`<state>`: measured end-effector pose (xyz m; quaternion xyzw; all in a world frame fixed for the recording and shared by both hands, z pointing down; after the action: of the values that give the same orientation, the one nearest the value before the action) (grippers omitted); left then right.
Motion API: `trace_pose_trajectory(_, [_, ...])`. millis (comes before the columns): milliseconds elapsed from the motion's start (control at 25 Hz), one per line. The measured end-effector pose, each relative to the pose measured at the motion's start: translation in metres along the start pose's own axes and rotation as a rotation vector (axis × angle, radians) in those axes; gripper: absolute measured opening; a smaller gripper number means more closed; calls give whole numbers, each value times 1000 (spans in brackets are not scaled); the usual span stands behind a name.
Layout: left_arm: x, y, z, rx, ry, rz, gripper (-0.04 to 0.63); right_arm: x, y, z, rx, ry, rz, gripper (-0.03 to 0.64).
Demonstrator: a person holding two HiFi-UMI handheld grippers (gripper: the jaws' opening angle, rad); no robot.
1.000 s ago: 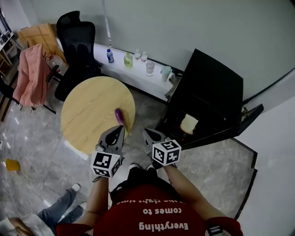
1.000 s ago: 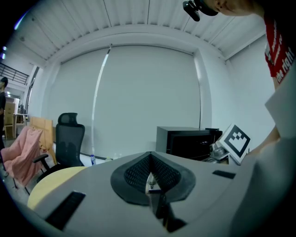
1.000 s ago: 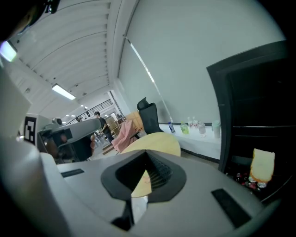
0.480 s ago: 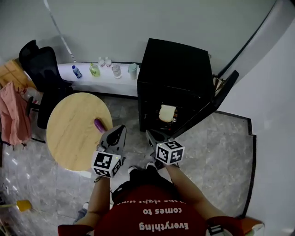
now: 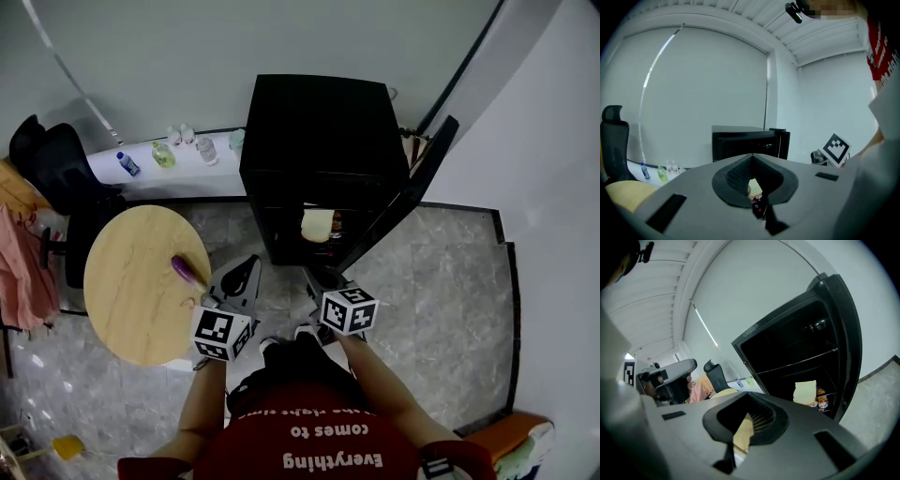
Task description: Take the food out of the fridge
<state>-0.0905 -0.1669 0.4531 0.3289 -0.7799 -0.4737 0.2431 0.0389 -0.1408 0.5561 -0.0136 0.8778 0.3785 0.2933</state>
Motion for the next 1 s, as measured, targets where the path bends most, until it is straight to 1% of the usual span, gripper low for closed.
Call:
trace_pose_trajectory(120, [-12, 3, -21, 23, 42, -6, 6, -16, 3, 0, -4, 20, -38, 11])
trace_pose_trajectory(280, [-29, 17, -52, 90, 107, -11, 6, -38, 5, -3, -10, 30, -100, 11])
trace_pose_trajectory(360, [-34, 23, -65, 113, 126, -7, 6, -48, 4, -8, -12, 26, -138, 11])
trace_pose_trajectory(480, [-38, 34, -81, 124, 133, -16, 6, -58, 4, -19, -5, -16, -191, 11])
trace_pose_trajectory(560, [-40, 44, -88, 148, 139, -27, 6, -64, 7, -28, 0, -53, -232, 11])
trace_pose_trajectory(640, [-37, 56, -96, 177, 145, -14, 6, -73, 9, -37, -8, -74, -282, 11])
trace_pose_trajectory(880, [-21, 99, -125, 229, 129, 43, 6, -109, 25, -67, -57, -88, -461, 11])
trace_pose_trajectory(1000, [-21, 111, -136, 232, 128, 53, 6, -130, 38, -82, -78, -94, -548, 12])
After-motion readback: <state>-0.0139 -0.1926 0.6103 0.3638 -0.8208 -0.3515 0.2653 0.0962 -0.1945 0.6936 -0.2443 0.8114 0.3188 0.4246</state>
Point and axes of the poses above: the fingertips, and each gripper's own axes: z backward along the fingers, x to its left, y out of its underside, the point moved 3 cm from there along z, backward along the fingers, and after that the axes turned 12 degrees about x, right-handed, at the moved point
